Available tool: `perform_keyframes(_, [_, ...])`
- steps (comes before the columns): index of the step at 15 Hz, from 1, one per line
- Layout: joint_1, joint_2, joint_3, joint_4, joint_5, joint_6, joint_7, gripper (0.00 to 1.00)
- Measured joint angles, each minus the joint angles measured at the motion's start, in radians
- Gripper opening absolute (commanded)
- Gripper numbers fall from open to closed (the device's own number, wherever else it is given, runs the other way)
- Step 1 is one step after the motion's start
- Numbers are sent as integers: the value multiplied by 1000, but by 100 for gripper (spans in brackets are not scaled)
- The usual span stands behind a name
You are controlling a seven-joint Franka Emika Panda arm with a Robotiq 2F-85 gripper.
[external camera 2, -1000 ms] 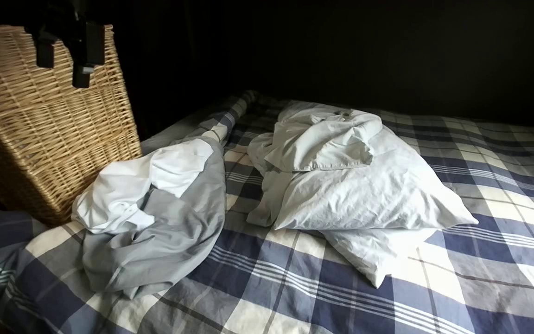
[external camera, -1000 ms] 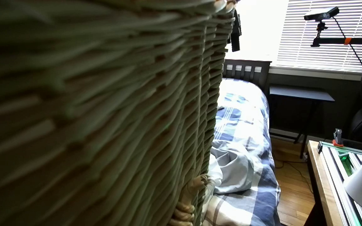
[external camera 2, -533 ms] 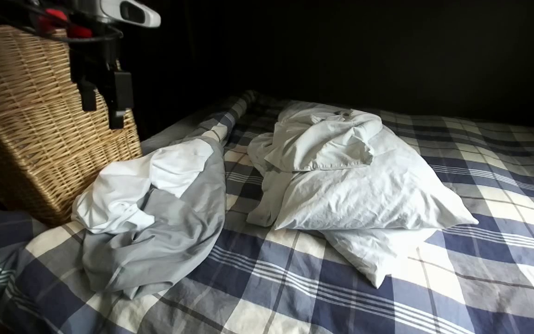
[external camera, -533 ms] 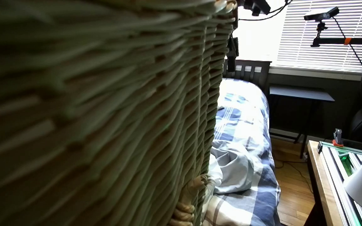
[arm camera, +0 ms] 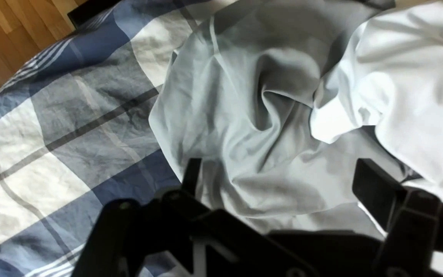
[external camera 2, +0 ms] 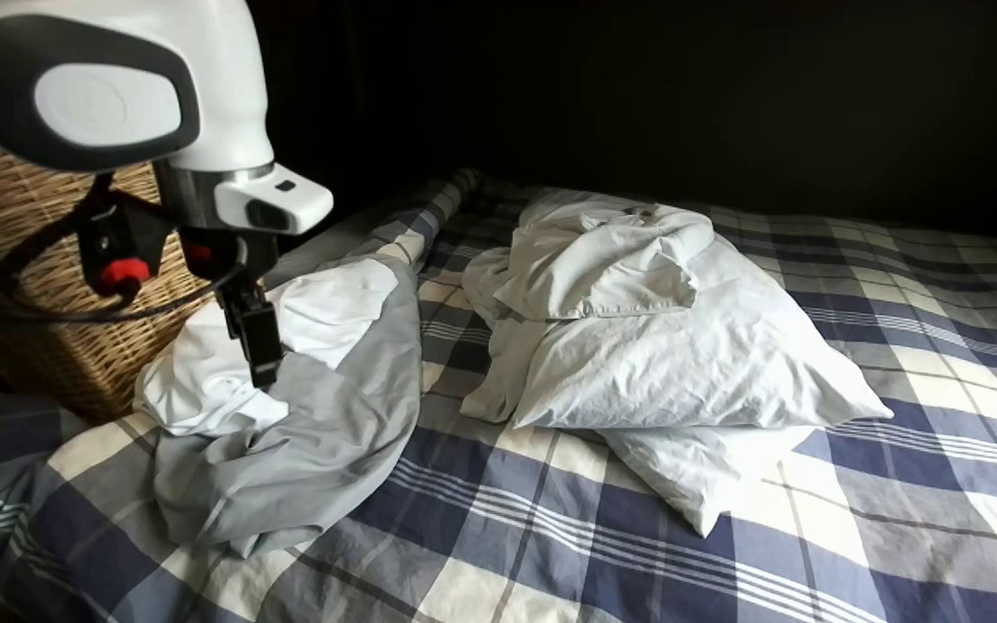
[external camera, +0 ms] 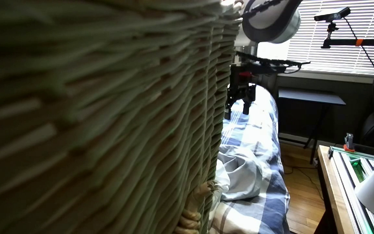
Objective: Lift the grey pillow case cover and put it in the washing basket
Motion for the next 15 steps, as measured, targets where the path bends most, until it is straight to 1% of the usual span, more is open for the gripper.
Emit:
perform_keyframes(3, [0,74,12,-75,-5,176,100,100])
perform_keyframes(5, [2,140,17,-98,-6,270,150,100])
perform_keyframes(7, [9,207,18,-94,6,292,154,100])
perform_keyframes(9, [11,243,18,-80,10,295,154,100])
perform_keyframes(15, [12,250,17,-70,11,295,154,100])
